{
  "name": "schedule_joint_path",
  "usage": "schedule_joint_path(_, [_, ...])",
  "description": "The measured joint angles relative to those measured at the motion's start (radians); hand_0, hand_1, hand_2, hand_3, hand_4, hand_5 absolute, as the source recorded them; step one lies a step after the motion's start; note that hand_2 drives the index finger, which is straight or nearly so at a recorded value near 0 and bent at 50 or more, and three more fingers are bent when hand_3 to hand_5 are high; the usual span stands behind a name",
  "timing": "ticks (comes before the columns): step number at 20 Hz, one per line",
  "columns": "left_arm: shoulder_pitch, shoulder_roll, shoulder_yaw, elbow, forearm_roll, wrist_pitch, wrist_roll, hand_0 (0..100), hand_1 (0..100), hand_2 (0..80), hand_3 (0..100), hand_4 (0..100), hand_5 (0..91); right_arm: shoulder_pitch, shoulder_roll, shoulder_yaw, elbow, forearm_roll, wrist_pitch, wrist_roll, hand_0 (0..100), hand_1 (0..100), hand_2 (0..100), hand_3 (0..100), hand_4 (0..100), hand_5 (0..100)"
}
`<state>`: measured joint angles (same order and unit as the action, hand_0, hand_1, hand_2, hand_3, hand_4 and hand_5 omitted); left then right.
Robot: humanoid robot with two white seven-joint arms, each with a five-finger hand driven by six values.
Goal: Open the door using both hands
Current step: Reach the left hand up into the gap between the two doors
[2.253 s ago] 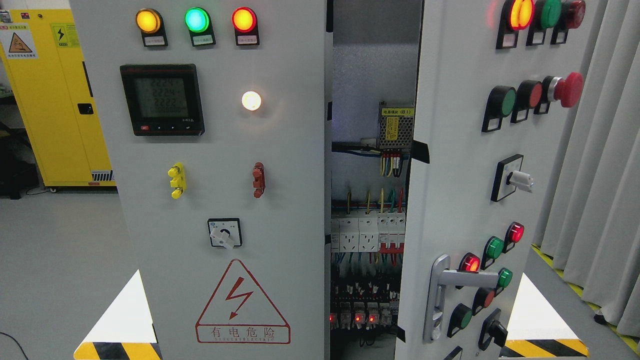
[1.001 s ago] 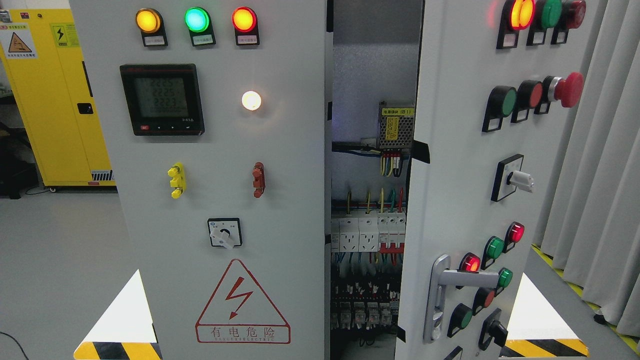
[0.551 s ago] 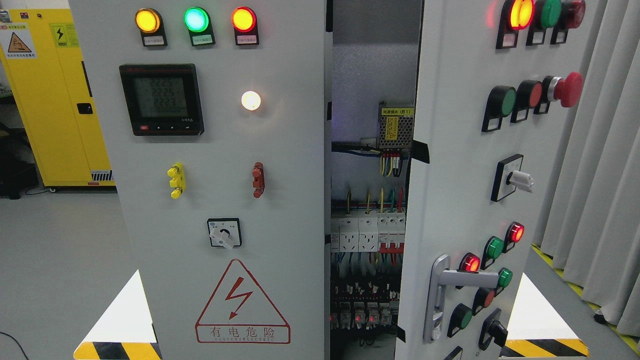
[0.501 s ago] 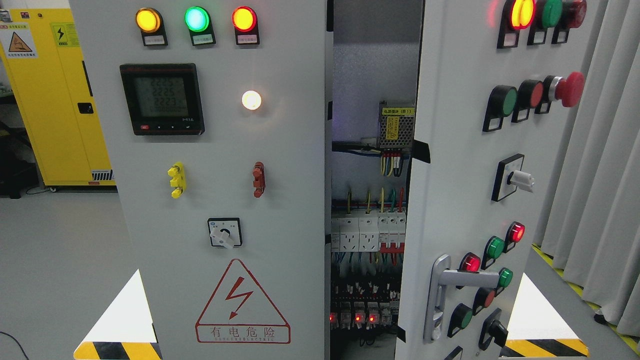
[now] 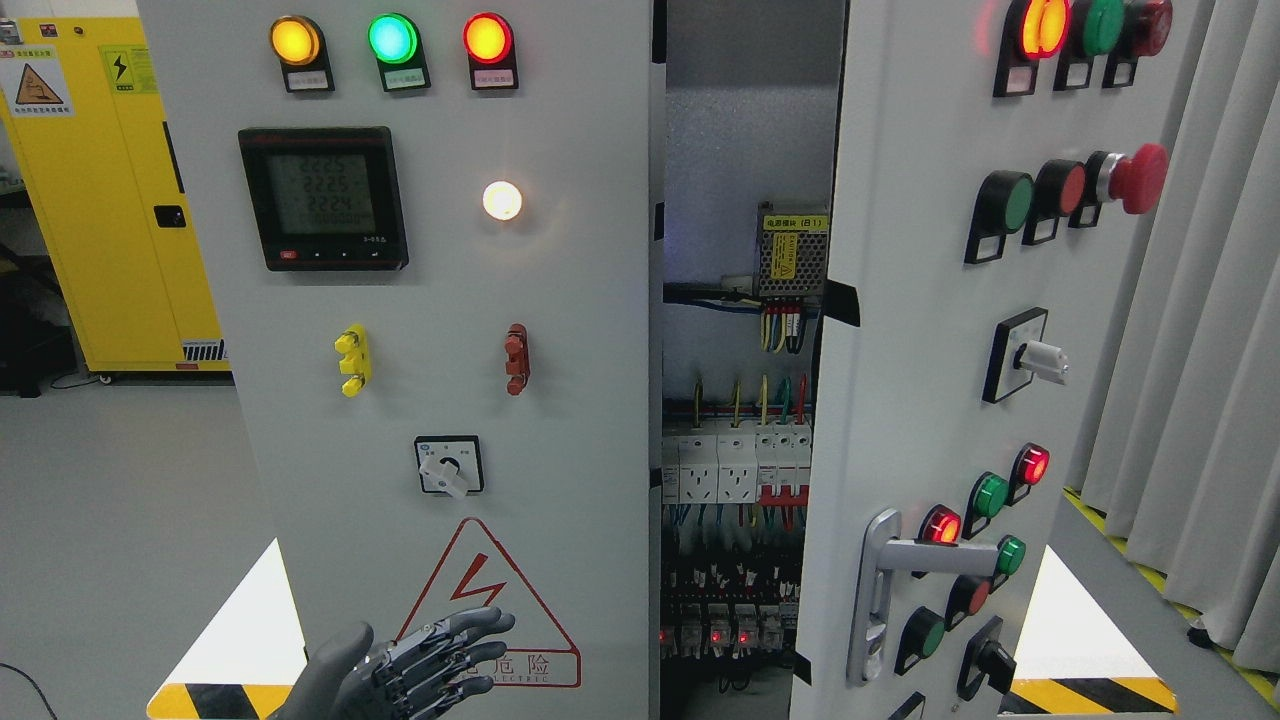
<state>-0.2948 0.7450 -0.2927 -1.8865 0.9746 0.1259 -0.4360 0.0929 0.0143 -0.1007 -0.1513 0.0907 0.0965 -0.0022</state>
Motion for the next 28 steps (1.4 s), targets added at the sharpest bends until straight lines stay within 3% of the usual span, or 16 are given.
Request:
schedule_joint_path(11, [-0.34,0.005,-0.13,-0.039,0.151,0.146,-0.002,0,0,0.0,0,0,0.0,-0.007,-0.009,0.0,-0.001,0.0,-0.04,0.0,21,14,0,0,0,0])
schedule_joint_path(16, [-0.475,-0.041,-0.192,-0.021,0.185,0.212,0.066,0,0,0.0,0,0,0.0,-0.007,-0.011,-0.001,-0.001,0.001,-0.041,0.0,21,14,0,0,0,0])
schedule_joint_path(28, [-0.727,-0.185,-0.361,0.1,0.262,0.229,0.083,0,0,0.0,0,0,0.0,-0.006,-0.013,-0.004,0.001,0.0,-0.041,0.0,21,14,0,0,0,0])
